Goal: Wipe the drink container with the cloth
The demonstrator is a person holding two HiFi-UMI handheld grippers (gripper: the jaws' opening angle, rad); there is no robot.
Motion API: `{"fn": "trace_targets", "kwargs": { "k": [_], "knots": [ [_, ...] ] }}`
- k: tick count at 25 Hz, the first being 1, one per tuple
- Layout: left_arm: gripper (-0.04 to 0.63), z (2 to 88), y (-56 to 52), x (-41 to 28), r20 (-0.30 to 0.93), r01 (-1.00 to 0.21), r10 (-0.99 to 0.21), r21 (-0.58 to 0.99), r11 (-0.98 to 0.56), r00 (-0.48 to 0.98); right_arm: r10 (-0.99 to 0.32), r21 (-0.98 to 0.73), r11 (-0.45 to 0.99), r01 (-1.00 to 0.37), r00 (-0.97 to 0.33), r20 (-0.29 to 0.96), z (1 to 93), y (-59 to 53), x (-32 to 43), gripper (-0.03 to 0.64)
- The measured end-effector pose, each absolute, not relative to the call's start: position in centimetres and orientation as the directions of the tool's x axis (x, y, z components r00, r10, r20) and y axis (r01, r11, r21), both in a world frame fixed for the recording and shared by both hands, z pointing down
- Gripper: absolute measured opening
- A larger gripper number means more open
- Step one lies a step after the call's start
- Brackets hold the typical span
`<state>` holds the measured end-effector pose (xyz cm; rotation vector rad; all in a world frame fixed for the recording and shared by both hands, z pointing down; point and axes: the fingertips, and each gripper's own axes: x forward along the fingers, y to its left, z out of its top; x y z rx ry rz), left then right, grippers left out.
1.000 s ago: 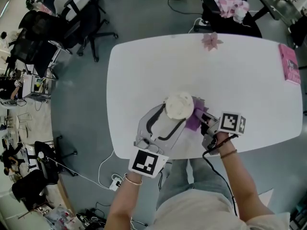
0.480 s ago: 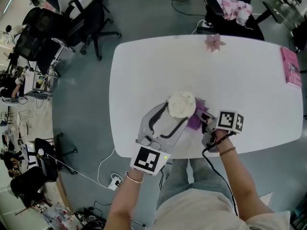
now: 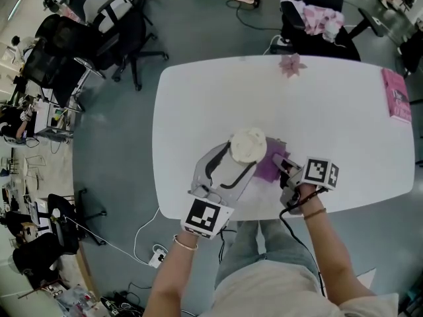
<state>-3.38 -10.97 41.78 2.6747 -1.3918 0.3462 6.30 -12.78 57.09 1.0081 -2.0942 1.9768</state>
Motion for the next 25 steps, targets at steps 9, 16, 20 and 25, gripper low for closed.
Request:
{"fn": "trace_targets", "kwargs": {
  "k": [9,16,20,25],
  "knots": [
    [0.282,42.3,-11.0,-3.7,0.261,-0.830,-0.800,0.010,-0.558,0.541,-0.454,-0.878,-0.034,-0.477,-0.776,0.439,53.7,-12.2,8.0,0.072],
    [0.282,41.5,-10.6,-3.3,0.261,-0.856,-0.826,0.001,-0.517,0.499,-0.475,-0.881,-0.052,-0.471,-0.764,0.437,51.3,-11.1,9.5,0.072],
    [0.282,41.5,-10.5,-3.2,0.266,-0.879,-0.848,-0.008,-0.477,0.458,-0.484,-0.884,-0.059,-0.464,-0.761,0.431,50.9,-10.4,9.8,0.072],
    [0.282,41.6,-10.6,-3.1,0.287,-0.924,-0.886,-0.006,-0.382,0.364,-0.499,-0.897,-0.067,-0.437,-0.764,0.409,51.1,-10.1,9.9,0.072]
  ]
}}
